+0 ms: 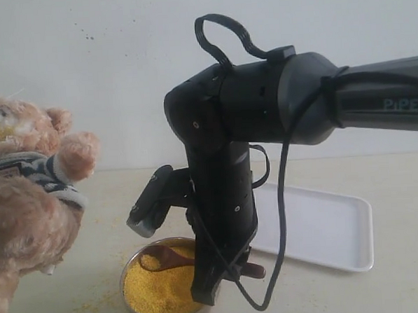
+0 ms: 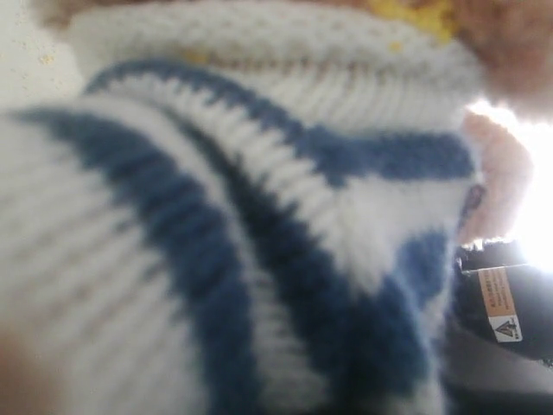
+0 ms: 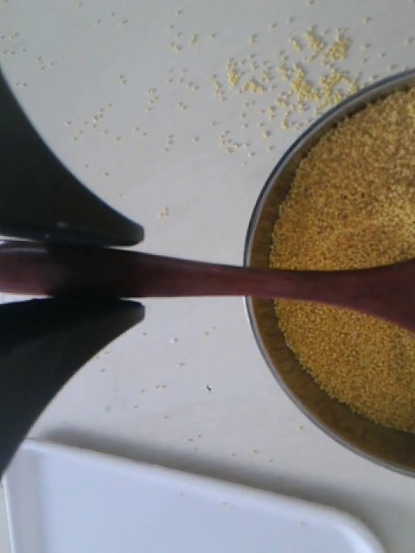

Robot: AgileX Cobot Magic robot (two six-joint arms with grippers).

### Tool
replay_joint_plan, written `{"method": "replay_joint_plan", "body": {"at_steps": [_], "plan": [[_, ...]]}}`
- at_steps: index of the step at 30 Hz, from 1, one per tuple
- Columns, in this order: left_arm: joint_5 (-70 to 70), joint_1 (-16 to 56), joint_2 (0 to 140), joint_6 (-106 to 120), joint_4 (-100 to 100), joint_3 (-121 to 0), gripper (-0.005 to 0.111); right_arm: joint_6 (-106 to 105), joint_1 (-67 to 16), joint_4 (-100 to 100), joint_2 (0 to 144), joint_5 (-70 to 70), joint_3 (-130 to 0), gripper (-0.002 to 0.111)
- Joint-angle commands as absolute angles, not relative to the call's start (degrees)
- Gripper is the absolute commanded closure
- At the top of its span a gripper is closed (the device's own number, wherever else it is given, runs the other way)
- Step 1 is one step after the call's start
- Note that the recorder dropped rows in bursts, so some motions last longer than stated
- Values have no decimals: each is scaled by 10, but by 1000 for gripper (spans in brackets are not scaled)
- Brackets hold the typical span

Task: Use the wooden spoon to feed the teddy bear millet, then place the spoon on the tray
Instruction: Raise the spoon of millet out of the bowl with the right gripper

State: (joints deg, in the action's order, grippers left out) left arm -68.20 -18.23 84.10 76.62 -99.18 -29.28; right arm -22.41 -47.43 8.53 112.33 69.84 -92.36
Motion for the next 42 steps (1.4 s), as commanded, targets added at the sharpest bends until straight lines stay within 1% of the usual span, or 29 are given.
{"method": "replay_joint_plan", "body": {"at_steps": [1, 7, 13, 18, 26, 29, 31, 36, 42], "plan": [[-700, -184, 837, 775, -999, -298, 103, -223, -469, 86, 1111, 700, -926, 108], [-700, -184, 837, 775, -999, -298, 103, -226, -432, 43, 1118, 700, -926, 108], [-700, -184, 837, 775, -999, -294, 103, -287, -359, -156, 1120, 700, -926, 108], [-694, -184, 837, 775, -995, -294, 103, -300, -321, -224, 1125, 700, -926, 108], [-688, -182, 837, 746, -945, -294, 103, -360, -320, -236, 1125, 700, -926, 108], [-692, -168, 837, 707, -883, -286, 103, -340, -320, -236, 1125, 700, -926, 108], [-692, -162, 837, 707, -882, -267, 103, -306, -320, -234, 1125, 700, -926, 108], [-686, -162, 837, 724, -873, -219, 103, -298, -320, -196, 1113, 700, -926, 108], [-661, -162, 837, 731, -856, -199, 103, -274, -320, -160, 1079, 700, -926, 108]]}}
